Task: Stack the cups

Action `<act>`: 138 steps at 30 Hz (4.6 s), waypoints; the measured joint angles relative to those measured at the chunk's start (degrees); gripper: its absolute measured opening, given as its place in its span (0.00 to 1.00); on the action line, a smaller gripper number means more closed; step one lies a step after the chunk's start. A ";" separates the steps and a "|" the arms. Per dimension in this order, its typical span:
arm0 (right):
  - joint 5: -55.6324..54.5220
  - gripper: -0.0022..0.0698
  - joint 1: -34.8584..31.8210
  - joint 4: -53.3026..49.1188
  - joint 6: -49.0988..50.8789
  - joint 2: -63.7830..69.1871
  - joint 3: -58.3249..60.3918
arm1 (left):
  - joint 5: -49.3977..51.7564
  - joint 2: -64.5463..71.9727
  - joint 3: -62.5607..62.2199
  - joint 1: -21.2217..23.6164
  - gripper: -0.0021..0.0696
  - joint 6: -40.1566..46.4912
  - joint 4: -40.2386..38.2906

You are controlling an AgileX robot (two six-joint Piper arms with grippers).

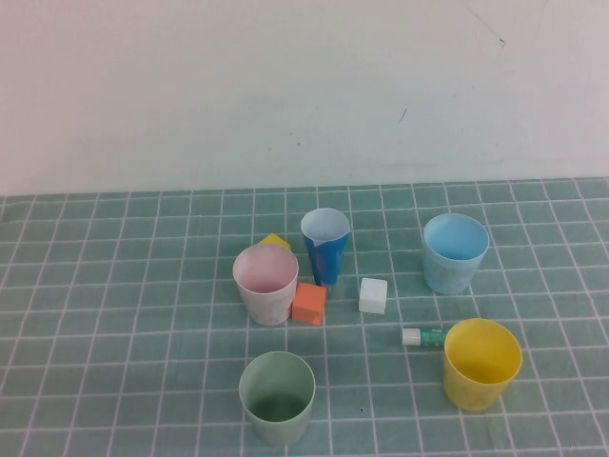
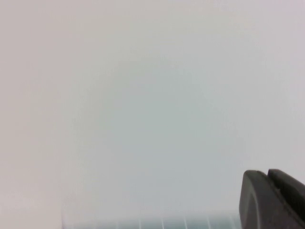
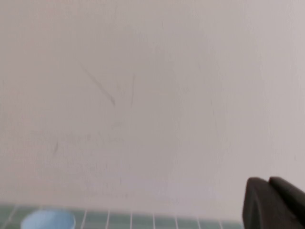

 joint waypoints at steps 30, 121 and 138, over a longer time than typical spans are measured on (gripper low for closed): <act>15.14 0.03 0.00 1.10 -18.09 7.44 -26.44 | 20.35 10.12 -25.20 0.00 0.03 -4.69 3.54; 53.16 0.03 0.00 35.96 -55.86 43.99 -39.02 | 46.49 106.57 -83.41 -19.29 0.04 4.25 9.32; 53.85 0.03 0.00 35.96 -55.86 43.99 -39.02 | 43.82 109.08 -83.41 -19.29 0.20 4.03 6.11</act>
